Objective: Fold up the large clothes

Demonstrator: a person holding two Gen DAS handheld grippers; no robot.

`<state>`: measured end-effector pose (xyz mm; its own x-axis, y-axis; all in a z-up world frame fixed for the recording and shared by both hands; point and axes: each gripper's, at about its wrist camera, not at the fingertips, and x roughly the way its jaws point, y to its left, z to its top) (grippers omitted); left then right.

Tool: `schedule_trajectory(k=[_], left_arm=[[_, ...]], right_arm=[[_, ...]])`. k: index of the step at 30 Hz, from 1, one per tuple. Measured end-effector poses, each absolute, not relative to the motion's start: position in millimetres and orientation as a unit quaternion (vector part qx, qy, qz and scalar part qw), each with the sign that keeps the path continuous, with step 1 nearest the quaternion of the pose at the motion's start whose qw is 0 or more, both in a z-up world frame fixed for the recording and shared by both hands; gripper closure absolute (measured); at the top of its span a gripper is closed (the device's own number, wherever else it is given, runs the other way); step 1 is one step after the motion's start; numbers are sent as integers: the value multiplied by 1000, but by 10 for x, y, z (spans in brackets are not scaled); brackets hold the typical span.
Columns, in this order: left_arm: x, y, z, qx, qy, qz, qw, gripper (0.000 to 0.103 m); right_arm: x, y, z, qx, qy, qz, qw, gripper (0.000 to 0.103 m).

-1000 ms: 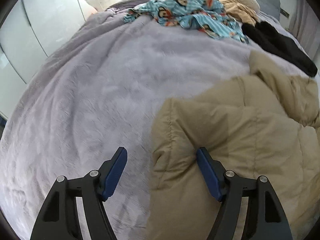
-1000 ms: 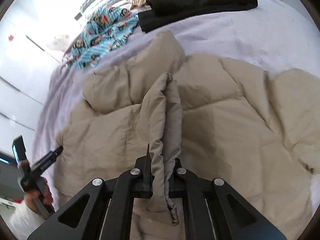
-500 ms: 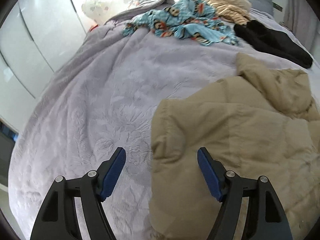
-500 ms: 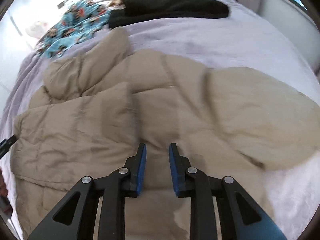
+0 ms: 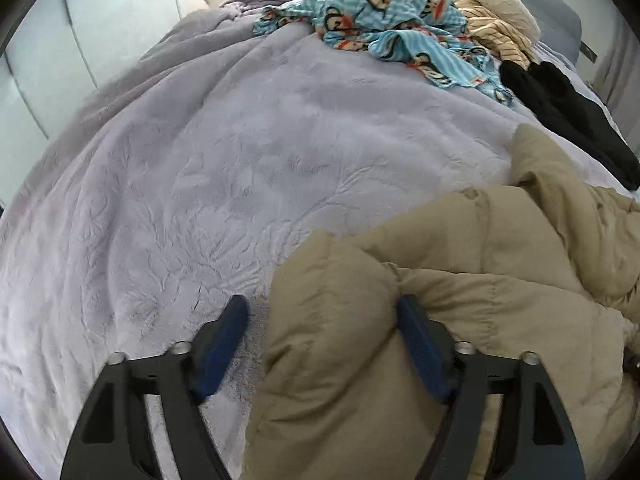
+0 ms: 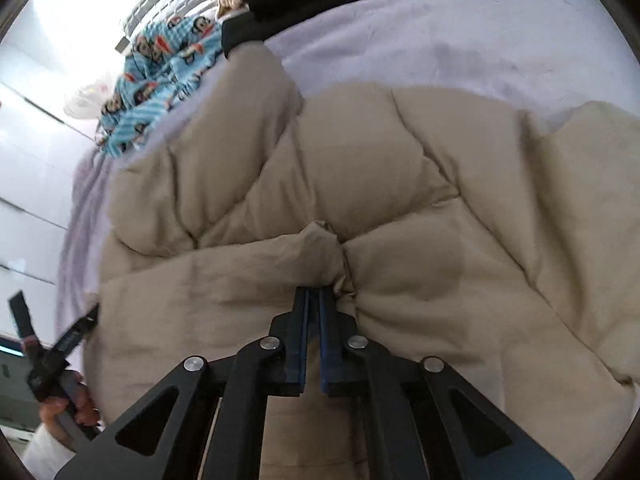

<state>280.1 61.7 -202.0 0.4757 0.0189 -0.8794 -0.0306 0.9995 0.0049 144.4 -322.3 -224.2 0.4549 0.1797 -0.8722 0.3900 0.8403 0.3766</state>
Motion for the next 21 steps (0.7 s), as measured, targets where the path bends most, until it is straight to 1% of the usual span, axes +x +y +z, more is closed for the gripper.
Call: schedule_trajectory(k=[1,4,7,9,14,21], left_arm=[[2802,630,-2035,-8,510,18,860,15],[2814,667,-2024,-24,521,21,853,15],[2741,619,-1843,11,515,29,857,15],[2635,582,-1723,34,508,24,861,15],[2267,363,-1495,69,512,-8,856,15],[1659,-466,-1402,90,533,-85,837,15]], right_arm=[[1457,-3215,-2279,267,518,-64,810,101],[1458,-3188,-2259,255,518,-62,814,101],[1366,-3266,-2122,244,520,-73,815,101],[1315,-3300,-2032,236,525,-96,812,96],[877,-3638,-1901,300,520,-103,793,96],[129,-3953,-1863,379,510,-113,764,95]])
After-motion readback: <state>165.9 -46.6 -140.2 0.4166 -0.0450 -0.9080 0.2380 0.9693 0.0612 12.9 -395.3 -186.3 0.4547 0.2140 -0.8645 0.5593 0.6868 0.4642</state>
